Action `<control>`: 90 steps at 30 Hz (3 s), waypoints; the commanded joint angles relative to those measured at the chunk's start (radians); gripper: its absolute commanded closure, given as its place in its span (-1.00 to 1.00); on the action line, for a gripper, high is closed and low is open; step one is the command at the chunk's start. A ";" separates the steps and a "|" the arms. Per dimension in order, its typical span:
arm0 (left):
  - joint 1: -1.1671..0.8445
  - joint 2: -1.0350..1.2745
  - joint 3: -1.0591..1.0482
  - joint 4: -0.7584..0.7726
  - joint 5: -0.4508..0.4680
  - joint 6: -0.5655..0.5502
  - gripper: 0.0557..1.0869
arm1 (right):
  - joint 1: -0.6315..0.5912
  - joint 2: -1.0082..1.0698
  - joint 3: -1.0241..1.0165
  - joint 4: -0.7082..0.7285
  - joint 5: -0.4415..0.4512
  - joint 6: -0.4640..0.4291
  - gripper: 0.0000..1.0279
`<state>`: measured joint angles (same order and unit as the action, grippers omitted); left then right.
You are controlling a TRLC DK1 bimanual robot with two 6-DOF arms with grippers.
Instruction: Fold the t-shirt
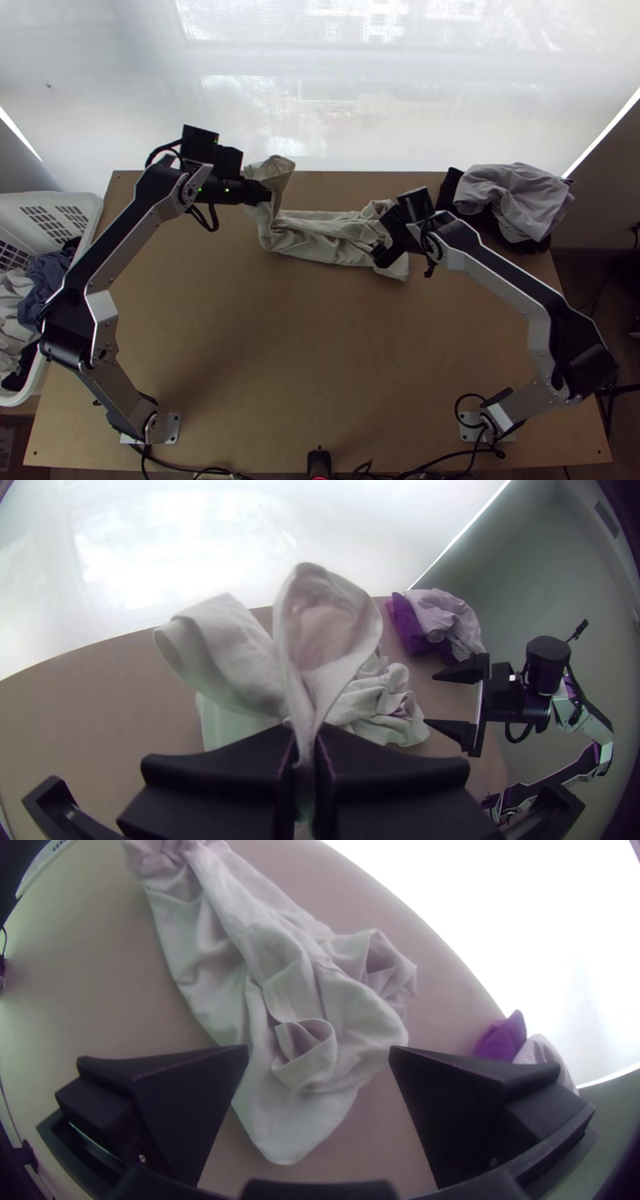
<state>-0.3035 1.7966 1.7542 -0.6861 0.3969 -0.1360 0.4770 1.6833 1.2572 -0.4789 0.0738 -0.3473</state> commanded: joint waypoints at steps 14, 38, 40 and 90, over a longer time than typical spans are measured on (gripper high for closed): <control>-0.287 -0.002 -0.044 0.261 -0.030 -0.062 0.93 | -0.146 -0.369 -0.162 -0.156 -0.005 0.056 -0.91; -0.405 0.320 0.010 0.642 -0.164 -0.185 0.93 | -0.172 -0.459 -0.255 -0.253 -0.006 0.093 -0.91; -0.419 0.345 0.034 0.640 -0.167 -0.185 0.93 | -0.176 -0.462 -0.260 -0.257 -0.008 0.093 -0.91; -0.148 0.118 -0.317 0.264 -0.035 0.079 -0.90 | 0.150 0.441 0.427 -0.038 -0.016 0.113 -0.91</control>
<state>-0.4515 1.9083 1.4498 -0.4171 0.3809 -0.0772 0.6350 2.0098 1.6562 -0.5465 0.0593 -0.2451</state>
